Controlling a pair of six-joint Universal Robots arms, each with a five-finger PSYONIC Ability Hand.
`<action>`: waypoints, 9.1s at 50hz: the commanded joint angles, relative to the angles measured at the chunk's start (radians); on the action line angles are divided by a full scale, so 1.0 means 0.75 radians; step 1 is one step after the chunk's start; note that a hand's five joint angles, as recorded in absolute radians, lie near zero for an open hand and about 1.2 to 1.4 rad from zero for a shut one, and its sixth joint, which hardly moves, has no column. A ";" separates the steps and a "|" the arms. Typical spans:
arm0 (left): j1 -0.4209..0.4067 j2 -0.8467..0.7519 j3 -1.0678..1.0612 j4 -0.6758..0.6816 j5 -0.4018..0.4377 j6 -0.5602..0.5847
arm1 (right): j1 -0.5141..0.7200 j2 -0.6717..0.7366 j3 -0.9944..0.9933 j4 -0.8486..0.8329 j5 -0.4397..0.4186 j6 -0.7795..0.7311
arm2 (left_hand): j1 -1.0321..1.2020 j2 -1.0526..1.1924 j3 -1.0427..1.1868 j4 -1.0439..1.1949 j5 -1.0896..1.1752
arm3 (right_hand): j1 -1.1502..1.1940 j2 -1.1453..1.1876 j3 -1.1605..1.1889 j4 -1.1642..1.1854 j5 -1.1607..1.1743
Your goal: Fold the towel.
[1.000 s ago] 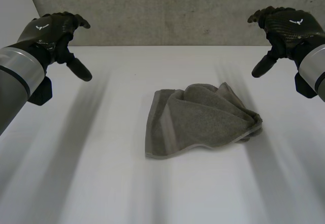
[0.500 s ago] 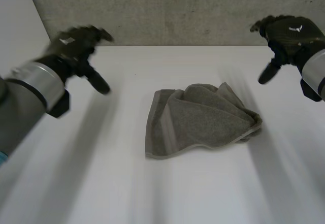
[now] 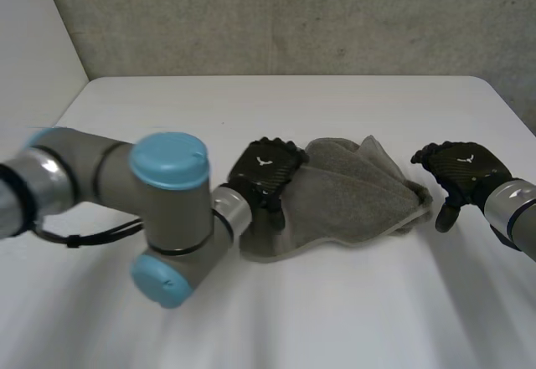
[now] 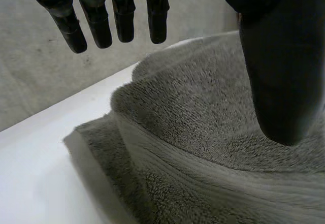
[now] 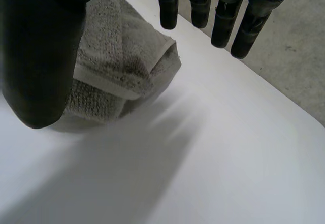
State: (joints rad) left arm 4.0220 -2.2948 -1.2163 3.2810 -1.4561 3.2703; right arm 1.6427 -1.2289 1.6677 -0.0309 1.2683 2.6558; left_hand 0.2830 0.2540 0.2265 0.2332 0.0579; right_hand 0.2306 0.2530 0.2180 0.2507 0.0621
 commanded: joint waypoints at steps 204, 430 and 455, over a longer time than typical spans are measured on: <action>0.556 0.906 -1.139 0.021 0.225 0.027 | 0.550 0.286 -0.651 0.577 -0.407 -0.507 | 1.484 1.523 -0.069 -0.078 1.552 | 0.170 0.140 -0.058 -0.102 0.162; 0.833 1.397 -0.910 -0.028 0.144 0.352 | -0.100 -0.664 -0.117 0.350 -0.361 0.114 | 1.484 1.523 -0.069 -0.078 1.552 | 1.554 1.524 -0.058 -0.102 1.546; 0.802 0.631 -0.443 -0.028 0.260 0.338 | 0.096 0.004 -0.571 0.332 -0.315 0.024 | 1.484 1.523 -0.069 -0.078 1.552 | 1.554 1.524 -0.058 -0.102 1.546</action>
State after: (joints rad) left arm 4.7048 -1.5364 -1.7878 3.2347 -1.2329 3.5251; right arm 1.6459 -1.4394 1.4160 0.2191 0.9983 2.7039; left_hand 1.3038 1.3468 0.2265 0.2332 1.1527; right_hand 1.3317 1.3333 0.2180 0.2507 1.1651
